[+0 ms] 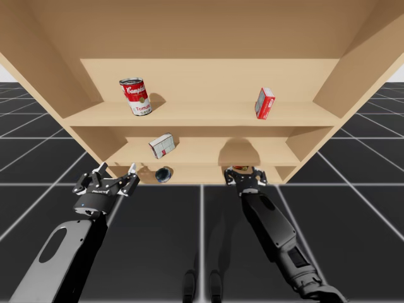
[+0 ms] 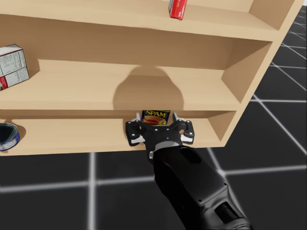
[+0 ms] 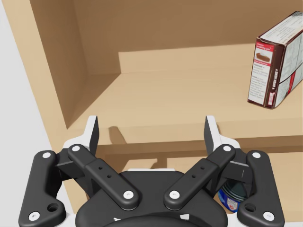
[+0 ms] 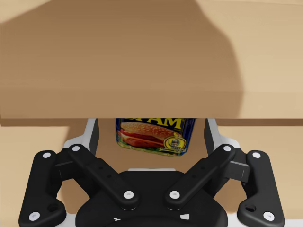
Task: Find the potted meat can on the shelf and bring it to me.
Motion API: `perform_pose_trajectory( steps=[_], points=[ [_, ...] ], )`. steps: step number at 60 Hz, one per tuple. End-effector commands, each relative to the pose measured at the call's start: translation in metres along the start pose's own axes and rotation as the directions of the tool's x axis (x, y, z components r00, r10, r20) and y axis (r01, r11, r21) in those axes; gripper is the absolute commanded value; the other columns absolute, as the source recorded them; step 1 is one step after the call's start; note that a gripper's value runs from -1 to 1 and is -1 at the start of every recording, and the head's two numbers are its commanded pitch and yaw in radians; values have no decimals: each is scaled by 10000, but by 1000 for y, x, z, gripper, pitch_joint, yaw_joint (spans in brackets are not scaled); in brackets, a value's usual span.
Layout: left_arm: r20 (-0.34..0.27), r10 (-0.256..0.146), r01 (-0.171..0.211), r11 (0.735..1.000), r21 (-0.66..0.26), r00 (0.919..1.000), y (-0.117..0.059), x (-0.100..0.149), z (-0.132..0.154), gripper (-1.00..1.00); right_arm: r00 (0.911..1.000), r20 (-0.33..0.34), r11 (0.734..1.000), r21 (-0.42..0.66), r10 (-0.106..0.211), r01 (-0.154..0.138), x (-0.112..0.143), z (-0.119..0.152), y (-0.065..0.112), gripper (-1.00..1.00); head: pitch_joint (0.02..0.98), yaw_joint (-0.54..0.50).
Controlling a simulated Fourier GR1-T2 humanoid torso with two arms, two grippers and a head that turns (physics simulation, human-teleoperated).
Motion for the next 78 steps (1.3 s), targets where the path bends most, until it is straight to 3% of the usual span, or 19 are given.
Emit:
perform_pose_trajectory(
  steps=[1, 18, 31, 33, 35, 37, 46, 56, 78],
  points=[
    [-13, 8, -8, 10000, 11, 10000, 0, 0, 0, -1000, 9998, -219, 9998, -190, -42, 38, -1, -20, 3, -1000, 708, -257],
    [-30, 7, -7, 10000, -32, 10000, 0, -1, -1, -1000, 9979, -639, 9981, -606, -119, 80, -6, -45, 2, -1000, 713, -257],
    [-33, -14, 14, 10000, -62, 10000, -1, -1, -2, -1000, 9948, -1004, 9994, -333, -167, 134, -13, -52, -1, -993, 714, -261],
    [-36, -14, 14, 10000, -65, 10000, -1, -1, -2, -1000, 9942, -1029, 9990, -361, -304, 268, -14, -52, -1, -53, 713, -262],
    [-38, -15, 15, 10000, -63, 10000, -1, -1, -2, -1000, 9944, -994, 9988, -374, -350, 314, -13, -51, -2, 558, 713, -263],
    [-36, -13, 12, 10000, -58, 10000, -1, -1, -2, -1000, 9948, -963, 9989, -362, -331, 297, -13, -50, -3, 968, 712, -264],
    [-32, -8, 8, 10000, -44, 10000, -1, -1, -2, -1000, 9957, -840, 9984, -437, -387, 351, -8, -41, -9, 1000, 710, -267],
    [-27, 2, -2, 10000, -23, 10000, -1, -1, -1, -1000, 9983, -415, 9986, -337, -416, 403, 5, -14, -19, 1000, 708, -269],
    [-64, -29, 29, 10000, -13, 10000, -3, -2, -2, -1000, 9992, 41, 9988, 298, -397, 396, 9, 45, -18, 1000, 704, -275]
  ],
)
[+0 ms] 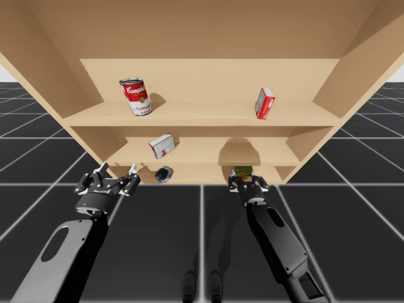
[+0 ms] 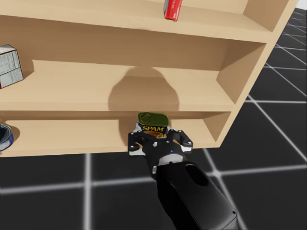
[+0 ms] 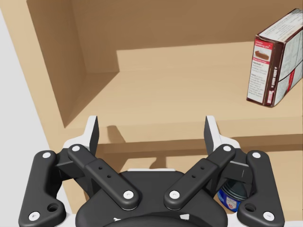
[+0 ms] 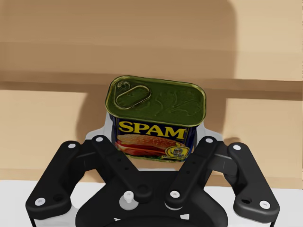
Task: Find the potted meat can on the shelf and bring it to me.
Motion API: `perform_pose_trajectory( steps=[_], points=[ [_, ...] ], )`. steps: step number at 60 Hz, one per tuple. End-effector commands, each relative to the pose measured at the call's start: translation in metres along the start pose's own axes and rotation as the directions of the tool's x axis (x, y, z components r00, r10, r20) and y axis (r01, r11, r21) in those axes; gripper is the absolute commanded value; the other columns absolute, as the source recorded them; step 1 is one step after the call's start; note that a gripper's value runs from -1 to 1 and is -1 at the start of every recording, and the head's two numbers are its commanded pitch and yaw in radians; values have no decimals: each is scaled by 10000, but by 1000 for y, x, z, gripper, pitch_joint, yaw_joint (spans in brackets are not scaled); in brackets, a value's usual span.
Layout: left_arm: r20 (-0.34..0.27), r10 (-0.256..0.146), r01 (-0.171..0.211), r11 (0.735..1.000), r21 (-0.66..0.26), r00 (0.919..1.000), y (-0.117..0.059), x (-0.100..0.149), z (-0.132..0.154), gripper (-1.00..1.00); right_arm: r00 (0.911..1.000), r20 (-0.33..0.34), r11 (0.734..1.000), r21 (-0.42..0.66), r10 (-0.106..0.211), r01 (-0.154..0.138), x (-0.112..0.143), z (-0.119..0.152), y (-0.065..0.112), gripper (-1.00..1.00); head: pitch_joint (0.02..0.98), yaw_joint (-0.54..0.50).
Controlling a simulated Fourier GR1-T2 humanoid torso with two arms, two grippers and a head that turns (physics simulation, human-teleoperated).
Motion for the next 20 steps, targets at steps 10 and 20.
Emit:
perform_pose_trajectory(
  steps=[10, 20],
  points=[
    [-19, -1, 1, 10000, -20, 10000, -1, -1, 0, -1000, 9963, 851, 9988, -474, 140, -100, 13, 48, -3, 1000, 702, -274],
    [-46, -7, 7, 10000, -44, 10000, -2, -1, -1, -1000, 9923, 1173, 9992, -114, 385, -374, 15, 82, -3, 1000, 697, -274]
  ],
)
